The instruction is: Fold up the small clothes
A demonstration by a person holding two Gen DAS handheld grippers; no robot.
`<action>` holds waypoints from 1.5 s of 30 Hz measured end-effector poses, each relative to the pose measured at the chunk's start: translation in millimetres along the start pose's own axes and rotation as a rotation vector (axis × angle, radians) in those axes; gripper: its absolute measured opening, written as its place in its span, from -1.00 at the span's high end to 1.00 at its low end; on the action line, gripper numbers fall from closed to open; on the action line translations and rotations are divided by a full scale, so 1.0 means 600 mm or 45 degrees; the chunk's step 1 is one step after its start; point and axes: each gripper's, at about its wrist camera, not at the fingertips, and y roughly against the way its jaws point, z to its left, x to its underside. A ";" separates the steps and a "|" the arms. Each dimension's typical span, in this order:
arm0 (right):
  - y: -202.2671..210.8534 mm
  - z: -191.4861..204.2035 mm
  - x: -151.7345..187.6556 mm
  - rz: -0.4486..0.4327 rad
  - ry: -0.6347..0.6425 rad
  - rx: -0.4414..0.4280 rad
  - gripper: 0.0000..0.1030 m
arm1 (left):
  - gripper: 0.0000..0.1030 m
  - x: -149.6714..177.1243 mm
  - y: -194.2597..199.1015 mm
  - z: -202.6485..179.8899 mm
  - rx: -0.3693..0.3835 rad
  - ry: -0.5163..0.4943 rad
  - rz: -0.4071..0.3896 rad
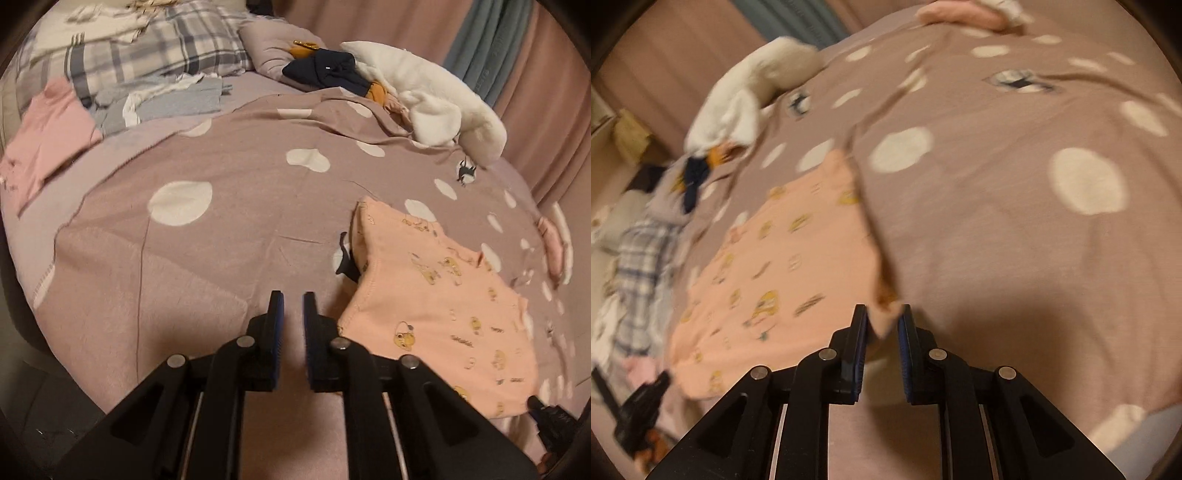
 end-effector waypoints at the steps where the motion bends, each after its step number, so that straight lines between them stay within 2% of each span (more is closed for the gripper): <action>1: 0.008 -0.004 0.000 -0.027 -0.013 0.086 0.73 | 0.70 -0.001 -0.001 0.000 0.011 -0.001 0.008; 4: 0.022 -0.013 -0.003 -0.080 -0.070 0.187 0.73 | 0.15 0.004 0.001 -0.010 -0.005 -0.062 -0.006; 5: 0.026 -0.016 -0.005 -0.080 -0.086 0.182 0.73 | -0.16 0.007 0.004 -0.009 -0.004 -0.066 -0.015; 6: 0.027 -0.019 -0.006 -0.072 -0.094 0.161 0.73 | -0.33 0.008 0.005 -0.011 0.008 -0.055 -0.024; 7: 0.025 -0.020 -0.007 -0.049 -0.104 0.112 0.67 | -0.36 0.011 0.011 -0.010 0.034 -0.040 -0.028; 9: 0.020 -0.021 -0.006 -0.012 -0.115 0.064 0.41 | -0.49 0.012 0.016 -0.010 0.126 -0.017 -0.010; 11: 0.012 -0.018 -0.004 0.031 -0.128 0.025 -0.22 | -0.54 0.013 0.021 -0.020 0.174 -0.038 -0.002; 12: 0.009 -0.016 -0.001 0.053 -0.137 0.006 -0.33 | -0.57 0.013 0.023 -0.026 0.176 -0.055 -0.004; 13: 0.004 -0.012 0.002 0.092 -0.150 -0.036 -0.35 | -0.59 0.015 0.025 -0.032 0.172 -0.073 -0.009; 15: 0.001 -0.003 0.008 0.135 -0.147 -0.120 -0.35 | -0.77 0.016 0.030 -0.042 0.191 -0.095 -0.023; 16: -0.006 0.005 0.009 0.161 -0.137 -0.182 -0.37 | -0.83 0.017 0.033 -0.045 0.221 -0.101 -0.030; 18: -0.016 0.014 0.013 0.198 -0.134 -0.225 -0.42 | -0.99 0.019 0.035 -0.051 0.329 -0.115 -0.049; 20: -0.032 0.022 0.017 0.235 -0.140 -0.243 -0.43 | -0.99 0.019 0.034 -0.057 0.400 -0.121 -0.034; 23: -0.046 0.026 0.015 0.224 -0.152 -0.326 -0.43 | -0.99 0.017 0.031 -0.060 0.436 -0.109 -0.027; 28: -0.080 0.010 0.007 0.119 -0.314 -0.568 -0.44 | -0.99 0.012 0.013 -0.052 0.376 -0.106 -0.006; 30: -0.087 0.007 0.004 0.103 -0.355 -0.602 -0.44 | -0.99 0.009 0.007 -0.047 0.351 -0.105 -0.002; 33: -0.084 0.019 -0.001 0.084 -0.331 -0.576 -0.43 | -0.99 0.004 0.002 -0.039 0.333 -0.106 -0.002; 34: -0.083 0.024 -0.002 0.073 -0.319 -0.559 -0.35 | -0.99 0.003 0.001 -0.036 0.330 -0.107 -0.003; 38: -0.093 0.032 -0.001 0.064 -0.299 -0.472 0.22 | -0.99 -0.001 -0.005 -0.032 0.294 -0.130 -0.001; 41: -0.093 0.032 -0.004 0.061 -0.271 -0.444 0.25 | -0.99 -0.002 -0.007 -0.029 0.266 -0.145 0.000; 45: -0.090 0.033 -0.004 0.052 -0.259 -0.422 0.25 | -0.99 0.000 -0.006 -0.028 0.279 -0.166 0.014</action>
